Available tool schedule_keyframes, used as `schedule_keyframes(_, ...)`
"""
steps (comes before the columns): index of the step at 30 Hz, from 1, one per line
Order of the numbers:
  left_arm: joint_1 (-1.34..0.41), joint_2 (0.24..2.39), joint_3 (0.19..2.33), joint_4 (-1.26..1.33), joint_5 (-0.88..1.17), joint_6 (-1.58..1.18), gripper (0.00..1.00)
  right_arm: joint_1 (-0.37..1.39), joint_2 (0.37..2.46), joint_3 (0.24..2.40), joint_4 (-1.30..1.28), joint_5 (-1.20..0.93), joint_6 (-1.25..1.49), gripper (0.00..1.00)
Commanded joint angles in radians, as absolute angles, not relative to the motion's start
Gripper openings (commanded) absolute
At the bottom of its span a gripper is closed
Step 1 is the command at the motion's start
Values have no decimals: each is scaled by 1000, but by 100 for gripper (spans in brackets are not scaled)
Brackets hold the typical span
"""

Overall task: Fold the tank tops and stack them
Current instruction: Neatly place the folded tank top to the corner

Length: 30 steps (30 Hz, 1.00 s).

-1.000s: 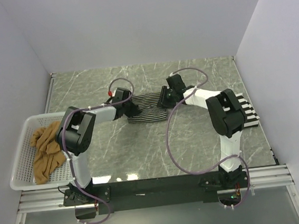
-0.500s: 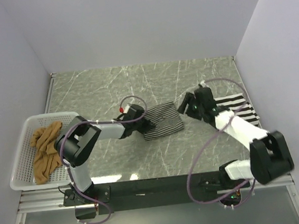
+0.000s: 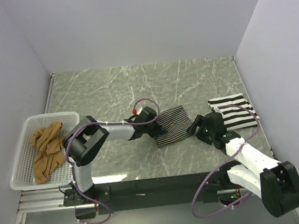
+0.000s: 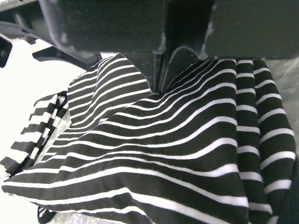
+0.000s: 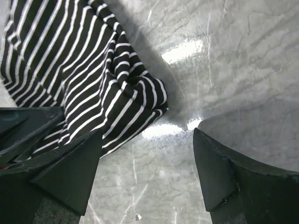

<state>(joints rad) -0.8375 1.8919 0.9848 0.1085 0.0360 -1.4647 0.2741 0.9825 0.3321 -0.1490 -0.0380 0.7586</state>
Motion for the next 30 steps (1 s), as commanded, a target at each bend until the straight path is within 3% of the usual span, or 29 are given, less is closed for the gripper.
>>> schedule_keyframes(1, -831, 1913, 971, 64, 20, -1448, 1, 264, 948, 343, -124, -9, 784, 85)
schedule_keyframes(12, -683, 2092, 1267, -254, 70, -985, 2, 224, 1167, 445, -58, -176, 724, 86)
schedule_keyframes(26, -632, 2240, 1407, -331, 176, -881, 0, 173, 1502, 416, 284, -387, 887, 86)
schedule_keyframes(30, -620, 2246, 1422, -353, 170, -855, 1, 144, 1568, 419, 328, -385, 900, 81)
